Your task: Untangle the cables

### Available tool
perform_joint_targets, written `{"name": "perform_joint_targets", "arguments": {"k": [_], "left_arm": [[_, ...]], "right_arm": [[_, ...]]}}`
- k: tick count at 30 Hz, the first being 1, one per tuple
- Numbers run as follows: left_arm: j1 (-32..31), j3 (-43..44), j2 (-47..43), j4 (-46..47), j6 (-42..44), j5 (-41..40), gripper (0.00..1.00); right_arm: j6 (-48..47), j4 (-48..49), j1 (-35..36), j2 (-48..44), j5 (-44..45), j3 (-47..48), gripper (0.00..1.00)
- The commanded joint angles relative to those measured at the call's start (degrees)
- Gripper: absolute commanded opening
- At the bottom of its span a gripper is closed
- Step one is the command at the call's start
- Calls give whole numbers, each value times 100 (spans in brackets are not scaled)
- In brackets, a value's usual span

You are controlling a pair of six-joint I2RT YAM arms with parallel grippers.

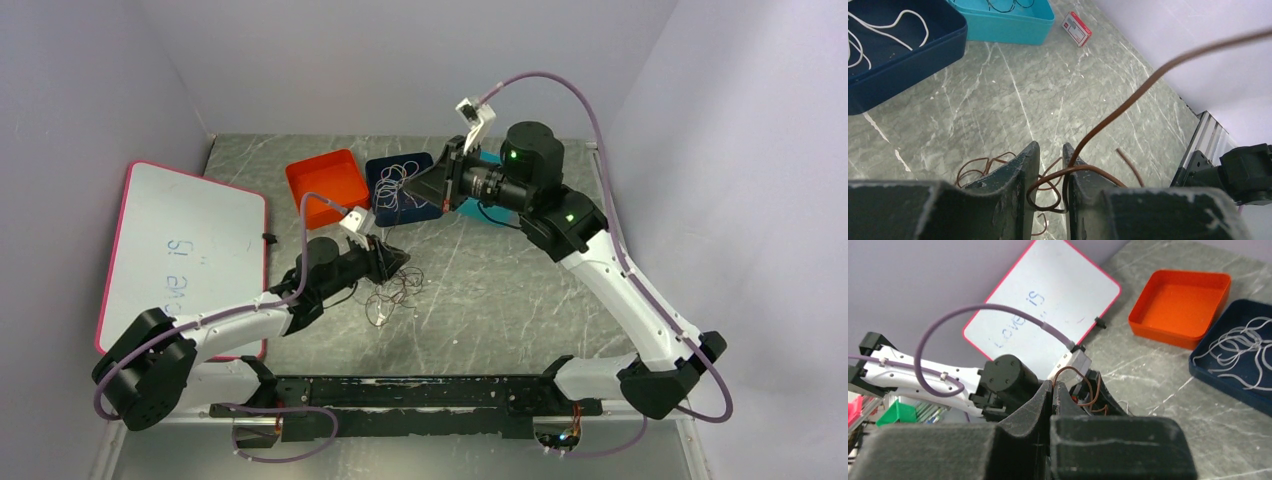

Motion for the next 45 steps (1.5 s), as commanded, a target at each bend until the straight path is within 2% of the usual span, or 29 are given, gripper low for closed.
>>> {"name": "perform_joint_targets", "arguments": {"k": [1, 15, 28, 30, 33, 37, 45], "left_arm": [[18, -100, 3, 128, -39, 123, 28], [16, -363, 117, 180, -212, 138, 27], [17, -575, 340, 413, -328, 87, 25], [11, -580, 301, 425, -360, 109, 30], [15, -510, 136, 311, -348, 38, 47], [17, -345, -311, -92, -198, -110, 59], [16, -294, -914, -215, 315, 134, 65]], "right_arm": [[-209, -76, 17, -196, 362, 401, 0], [-1135, -366, 15, -454, 1642, 1485, 0], [-1505, -223, 10, -662, 2050, 1915, 0], [-1497, -251, 16, -668, 2038, 1928, 0], [-1487, -300, 13, -691, 1975, 1888, 0], [-1479, -293, 9, -728, 1968, 1797, 0], [-1417, -326, 9, -659, 1741, 1856, 0]]}}
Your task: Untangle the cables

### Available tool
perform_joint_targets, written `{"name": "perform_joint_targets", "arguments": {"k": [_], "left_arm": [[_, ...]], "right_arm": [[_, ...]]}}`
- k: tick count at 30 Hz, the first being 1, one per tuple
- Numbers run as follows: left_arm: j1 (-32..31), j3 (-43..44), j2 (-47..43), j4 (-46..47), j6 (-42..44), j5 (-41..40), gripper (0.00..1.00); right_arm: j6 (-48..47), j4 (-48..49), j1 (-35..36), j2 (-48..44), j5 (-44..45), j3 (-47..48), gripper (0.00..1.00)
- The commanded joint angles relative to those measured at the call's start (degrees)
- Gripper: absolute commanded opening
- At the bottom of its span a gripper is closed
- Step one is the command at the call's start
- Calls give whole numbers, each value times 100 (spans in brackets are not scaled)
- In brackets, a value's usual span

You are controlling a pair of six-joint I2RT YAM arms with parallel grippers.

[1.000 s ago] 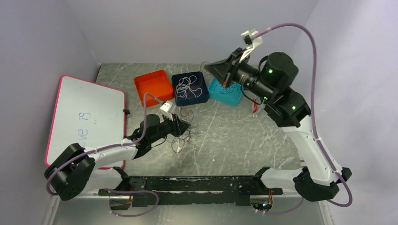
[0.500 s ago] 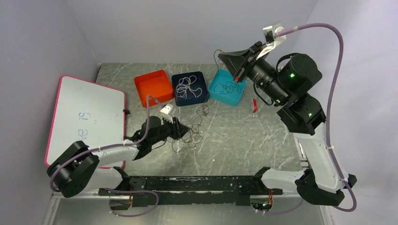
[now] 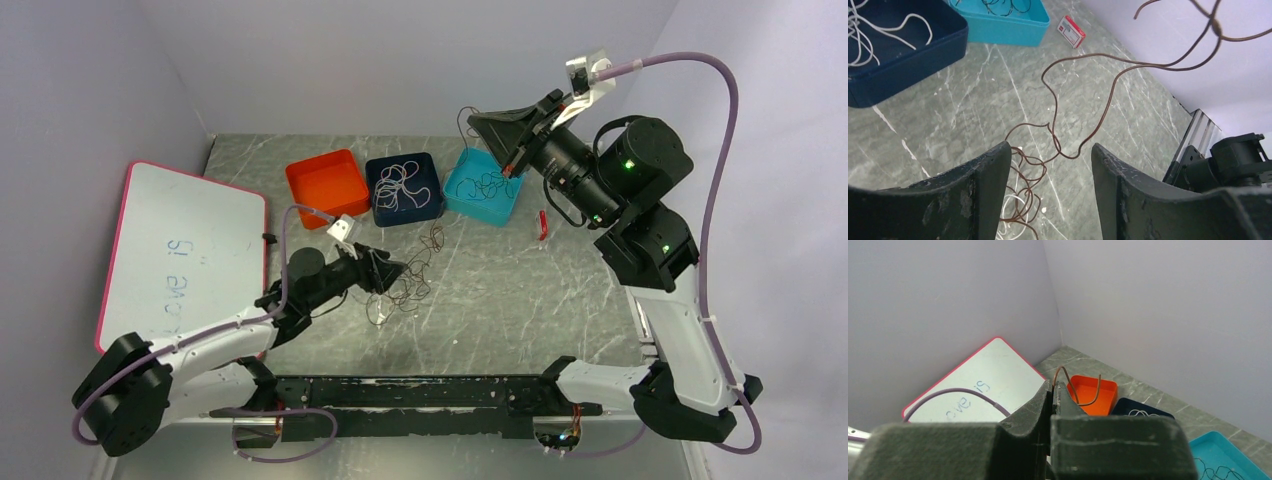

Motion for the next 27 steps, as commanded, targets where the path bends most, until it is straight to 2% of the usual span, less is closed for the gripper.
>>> {"name": "perform_joint_targets", "arguments": {"k": [1, 6, 13, 17, 24, 27], "left_arm": [[10, 196, -78, 76, 418, 217, 65], [16, 572, 377, 357, 764, 553, 65], [18, 1003, 1166, 868, 771, 1069, 63], [18, 1004, 1598, 1045, 664, 1052, 51], [18, 800, 2048, 1193, 340, 1216, 12], [17, 639, 2122, 1297, 192, 1151, 7]], "right_arm": [[-13, 11, 11, 5, -214, 108, 0], [60, 54, 15, 40, -452, 122, 0], [103, 84, 12, 56, -528, 116, 0], [120, 106, 17, 48, -527, 109, 0], [32, 126, 14, -33, -327, 46, 0], [-44, 144, 16, -71, -146, 38, 0]]}}
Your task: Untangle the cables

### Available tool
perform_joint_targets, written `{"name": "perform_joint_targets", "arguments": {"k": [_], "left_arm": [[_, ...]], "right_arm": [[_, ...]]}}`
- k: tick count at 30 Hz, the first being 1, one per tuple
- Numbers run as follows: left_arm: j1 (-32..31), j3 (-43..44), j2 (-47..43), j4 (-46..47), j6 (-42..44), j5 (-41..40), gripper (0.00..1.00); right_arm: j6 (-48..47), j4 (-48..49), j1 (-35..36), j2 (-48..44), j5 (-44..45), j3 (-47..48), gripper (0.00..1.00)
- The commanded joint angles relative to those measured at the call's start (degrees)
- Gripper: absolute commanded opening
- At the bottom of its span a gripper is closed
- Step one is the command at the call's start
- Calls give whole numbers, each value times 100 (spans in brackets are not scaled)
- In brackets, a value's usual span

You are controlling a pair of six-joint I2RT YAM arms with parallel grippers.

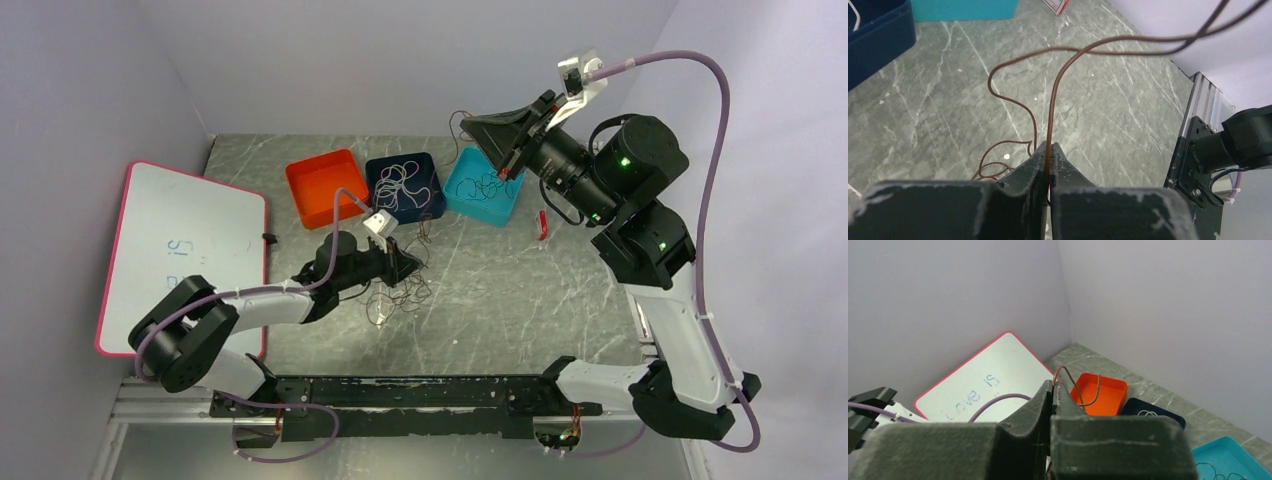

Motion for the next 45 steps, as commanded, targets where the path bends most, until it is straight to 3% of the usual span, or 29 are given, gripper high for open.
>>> {"name": "perform_joint_targets", "arguments": {"k": [1, 21, 35, 45], "left_arm": [[11, -220, 90, 510, -240, 115, 7], [10, -1138, 377, 536, -596, -387, 7], [-24, -1474, 217, -155, -582, -673, 7], [-33, -1679, 307, -273, -730, -898, 7]], "right_arm": [[-124, 156, 15, -162, 330, 26, 0], [-1247, 483, 9, -573, 2090, 655, 0], [-2141, 677, 11, -706, 2942, 1014, 0], [-3344, 1920, 9, -1006, 4131, 1047, 0]]}}
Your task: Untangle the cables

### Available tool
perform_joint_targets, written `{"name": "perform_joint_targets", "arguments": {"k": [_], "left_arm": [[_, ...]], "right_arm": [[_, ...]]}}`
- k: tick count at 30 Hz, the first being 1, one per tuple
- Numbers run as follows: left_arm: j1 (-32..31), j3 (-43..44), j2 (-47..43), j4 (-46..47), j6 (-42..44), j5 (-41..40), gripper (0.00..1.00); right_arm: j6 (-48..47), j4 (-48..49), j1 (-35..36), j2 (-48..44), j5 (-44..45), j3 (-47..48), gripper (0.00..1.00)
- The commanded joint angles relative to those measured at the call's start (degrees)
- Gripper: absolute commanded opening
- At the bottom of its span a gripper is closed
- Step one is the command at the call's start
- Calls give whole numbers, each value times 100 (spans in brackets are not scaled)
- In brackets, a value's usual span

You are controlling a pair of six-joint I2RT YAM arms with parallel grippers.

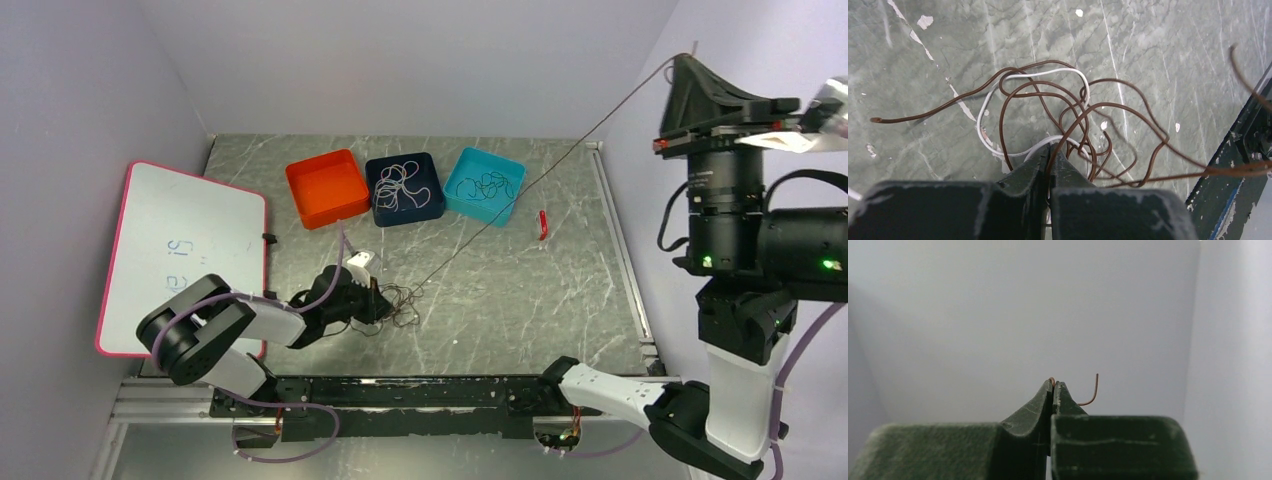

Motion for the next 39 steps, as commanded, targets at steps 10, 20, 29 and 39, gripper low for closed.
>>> {"name": "perform_joint_targets", "arguments": {"k": [10, 20, 29, 39], "left_arm": [[-29, -3, 100, -240, -51, -304, 24], [-26, -125, -463, -606, -81, -676, 53], [-26, 153, -1563, -1450, 140, -934, 73], [-27, 332, -2051, -1978, 278, -1176, 26]], "right_arm": [[-791, 740, 16, -252, 638, 128, 0], [-572, 423, 23, -148, 536, 317, 0], [637, -826, 21, -36, -44, -220, 0], [2306, -2332, 18, -435, 630, -1876, 0]]}}
